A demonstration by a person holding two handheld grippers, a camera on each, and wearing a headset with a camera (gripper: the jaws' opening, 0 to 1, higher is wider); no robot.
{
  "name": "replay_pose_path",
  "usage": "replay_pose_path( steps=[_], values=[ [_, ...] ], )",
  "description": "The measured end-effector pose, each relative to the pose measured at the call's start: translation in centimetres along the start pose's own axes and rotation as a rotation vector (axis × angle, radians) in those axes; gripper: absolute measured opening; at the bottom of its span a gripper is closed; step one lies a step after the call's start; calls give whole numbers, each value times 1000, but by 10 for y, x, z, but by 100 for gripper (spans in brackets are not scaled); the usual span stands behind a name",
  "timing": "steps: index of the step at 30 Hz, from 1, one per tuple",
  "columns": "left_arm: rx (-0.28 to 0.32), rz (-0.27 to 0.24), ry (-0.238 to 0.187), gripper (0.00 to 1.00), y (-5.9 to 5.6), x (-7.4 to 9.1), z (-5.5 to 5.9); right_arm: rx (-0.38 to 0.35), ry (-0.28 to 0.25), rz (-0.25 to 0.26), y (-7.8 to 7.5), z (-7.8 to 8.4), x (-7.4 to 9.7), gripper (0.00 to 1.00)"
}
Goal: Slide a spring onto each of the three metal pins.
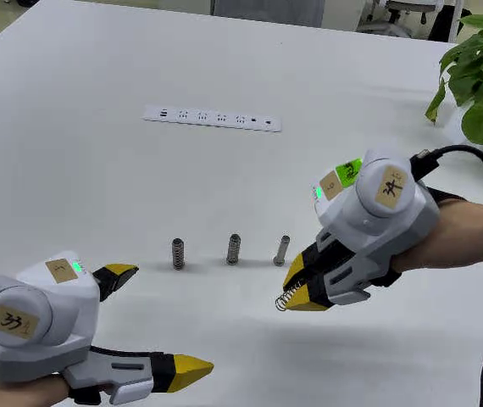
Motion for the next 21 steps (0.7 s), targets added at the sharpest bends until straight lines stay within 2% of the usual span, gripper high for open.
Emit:
replay_pose_path(
  steps=[11,21],
  values=[
    [3,-32,-18,100,15,11,-2,39,53,14,-30,1,14,12],
    [8,-56,-30,100,23,18,-1,86,122,36,-57,3,22,12]
  ],
)
Point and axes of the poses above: the centre of the closed fingertips' face, and the gripper's own axes: x roughly backward along the fingers, y roughly to its left, z roughly out of its underside, the point moved 6 cm from there along x, roughly backward along the fingers, and after that the axes turned 11 degrees about x, right-handed, at the moved point
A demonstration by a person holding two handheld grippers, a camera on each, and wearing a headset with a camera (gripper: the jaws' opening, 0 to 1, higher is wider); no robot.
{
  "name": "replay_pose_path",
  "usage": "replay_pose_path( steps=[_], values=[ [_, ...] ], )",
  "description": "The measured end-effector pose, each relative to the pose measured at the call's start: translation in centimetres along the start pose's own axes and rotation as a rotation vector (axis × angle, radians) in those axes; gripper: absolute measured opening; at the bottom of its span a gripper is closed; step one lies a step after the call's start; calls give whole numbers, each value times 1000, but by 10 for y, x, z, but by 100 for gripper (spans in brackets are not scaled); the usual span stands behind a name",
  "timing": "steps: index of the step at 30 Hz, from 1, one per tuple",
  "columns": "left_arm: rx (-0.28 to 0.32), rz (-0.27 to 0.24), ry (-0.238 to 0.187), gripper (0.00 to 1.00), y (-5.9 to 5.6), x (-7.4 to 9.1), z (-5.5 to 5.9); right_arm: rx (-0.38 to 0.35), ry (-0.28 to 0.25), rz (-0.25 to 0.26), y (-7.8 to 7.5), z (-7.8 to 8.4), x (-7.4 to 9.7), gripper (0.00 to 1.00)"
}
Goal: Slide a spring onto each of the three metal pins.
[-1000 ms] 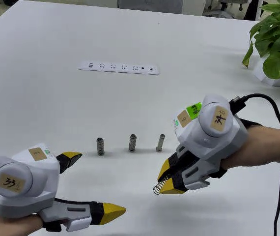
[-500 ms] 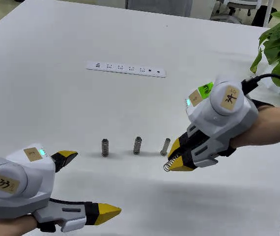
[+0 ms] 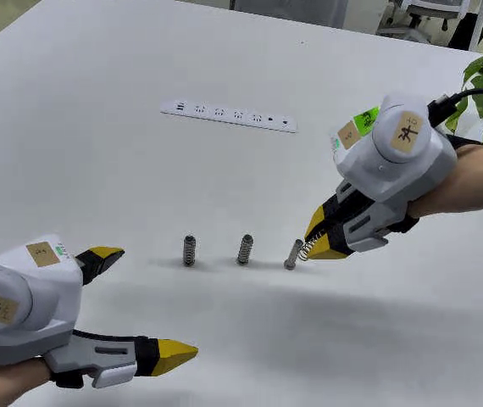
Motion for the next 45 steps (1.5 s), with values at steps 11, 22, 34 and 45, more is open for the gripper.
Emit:
replay_pose_path(
  steps=[11,22,34,45],
  values=[
    [5,-5,-6,100,-1,0,2,51,81,-2,-19,7,-4,12],
    [15,-9,-8,100,4,1,6,86,131,-21,-28,13,-17,12],
    [31,-12,-4,100,6,1,11,106,163,-52,-31,17,-30,12],
    [42,-11,-4,100,7,3,13,111,172,-64,-29,17,-35,12]
  ],
)
Point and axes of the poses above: the centre of the closed fingertips' face, and the gripper's own axes: x roughly backward along the fingers, y roughly to its left, z roughly out of its underside, the point moved 6 cm from there along x, roughly backward along the fingers, and after that the axes turned 11 degrees about x, right-handed, at the moved point
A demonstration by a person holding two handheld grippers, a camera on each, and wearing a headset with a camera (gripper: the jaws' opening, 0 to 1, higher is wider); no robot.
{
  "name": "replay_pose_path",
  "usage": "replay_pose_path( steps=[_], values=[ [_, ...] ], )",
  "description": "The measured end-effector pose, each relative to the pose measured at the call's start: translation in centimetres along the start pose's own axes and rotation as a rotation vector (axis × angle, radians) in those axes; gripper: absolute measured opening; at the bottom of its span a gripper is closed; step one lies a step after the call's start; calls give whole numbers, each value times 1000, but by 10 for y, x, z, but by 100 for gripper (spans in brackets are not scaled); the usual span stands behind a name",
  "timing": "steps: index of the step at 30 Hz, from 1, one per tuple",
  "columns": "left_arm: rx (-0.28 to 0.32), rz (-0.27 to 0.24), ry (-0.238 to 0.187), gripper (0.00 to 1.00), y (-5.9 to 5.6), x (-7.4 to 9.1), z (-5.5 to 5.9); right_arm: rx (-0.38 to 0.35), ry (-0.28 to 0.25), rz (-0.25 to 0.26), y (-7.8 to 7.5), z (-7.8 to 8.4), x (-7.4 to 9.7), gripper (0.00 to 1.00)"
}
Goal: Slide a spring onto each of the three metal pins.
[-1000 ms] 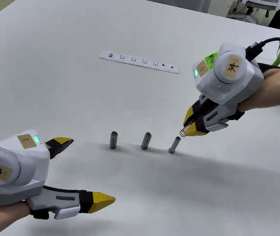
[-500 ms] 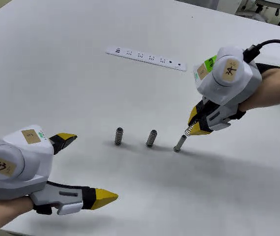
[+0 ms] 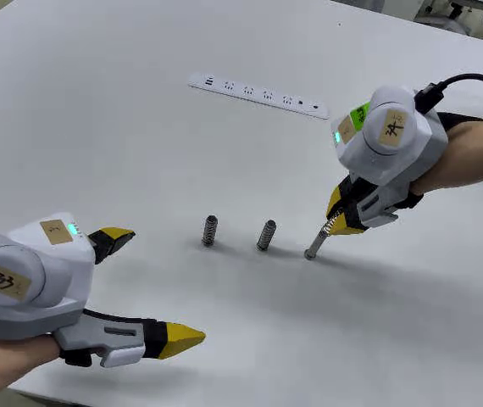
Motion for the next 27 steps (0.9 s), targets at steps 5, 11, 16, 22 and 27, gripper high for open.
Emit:
replay_pose_path(
  steps=[5,11,16,22,27],
  values=[
    [1,-1,1,100,0,0,0,6,3,1,-3,2,-3,12],
    [6,0,-2,100,1,-1,2,8,5,-4,-3,2,-5,12],
    [9,0,1,100,2,-1,3,16,15,-7,-3,1,-8,12],
    [18,2,-5,100,3,1,3,30,32,-16,-2,1,-17,12],
    [16,-1,-1,100,5,2,4,28,38,-27,0,1,-23,13]
  ],
)
Point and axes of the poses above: the centre of the closed fingertips' face, and the gripper's own axes: x roughly backward along the fingers, y roughly to its left, z roughly out of its underside, the point moved 6 cm from there along x, roughly backward along the fingers, and after that the axes turned 11 degrees about x, right-handed, at the moved point
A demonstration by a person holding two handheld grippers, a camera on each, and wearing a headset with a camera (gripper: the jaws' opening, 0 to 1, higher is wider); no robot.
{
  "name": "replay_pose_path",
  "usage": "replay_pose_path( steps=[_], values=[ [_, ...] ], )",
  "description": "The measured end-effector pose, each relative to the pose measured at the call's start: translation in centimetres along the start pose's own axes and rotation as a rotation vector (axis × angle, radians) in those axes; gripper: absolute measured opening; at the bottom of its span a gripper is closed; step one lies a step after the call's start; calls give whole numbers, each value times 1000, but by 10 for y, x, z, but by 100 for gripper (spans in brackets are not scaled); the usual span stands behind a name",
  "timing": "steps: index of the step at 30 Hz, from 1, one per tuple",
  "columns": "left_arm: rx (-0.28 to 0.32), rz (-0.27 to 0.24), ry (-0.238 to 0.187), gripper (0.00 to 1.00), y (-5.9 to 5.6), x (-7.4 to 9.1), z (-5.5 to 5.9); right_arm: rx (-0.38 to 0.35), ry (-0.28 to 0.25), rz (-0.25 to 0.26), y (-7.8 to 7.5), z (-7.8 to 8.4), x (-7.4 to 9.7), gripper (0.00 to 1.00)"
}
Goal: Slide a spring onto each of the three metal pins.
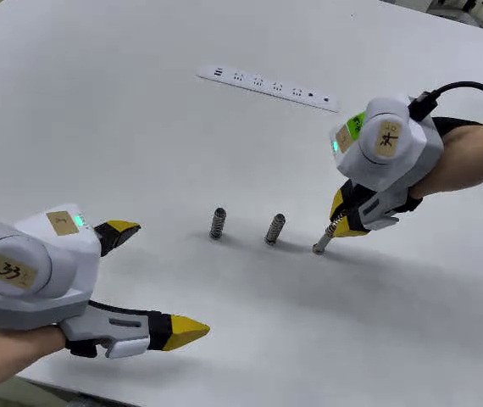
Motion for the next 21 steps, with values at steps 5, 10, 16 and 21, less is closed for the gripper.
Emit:
replay_pose_path(
  steps=[5,10,16,21],
  values=[
    [-6,-1,4,100,1,-1,0,3,10,-10,0,2,-7,13],
    [-10,2,7,100,1,-2,-1,1,19,-15,-1,5,-13,13],
    [-16,3,8,100,2,-3,-3,1,23,-19,-2,4,-21,13],
    [-16,4,8,100,3,-4,-5,3,32,-25,-2,6,-29,13]
  ],
)
Point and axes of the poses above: the centre of the closed fingertips' face, and the gripper's own axes: x roughly backward along the fingers, y roughly to its left, z roughly out of its underside, the point moved 6 cm from there along x, roughly backward along the fingers, and after that the axes turned 11 degrees about x, right-handed, at the moved point
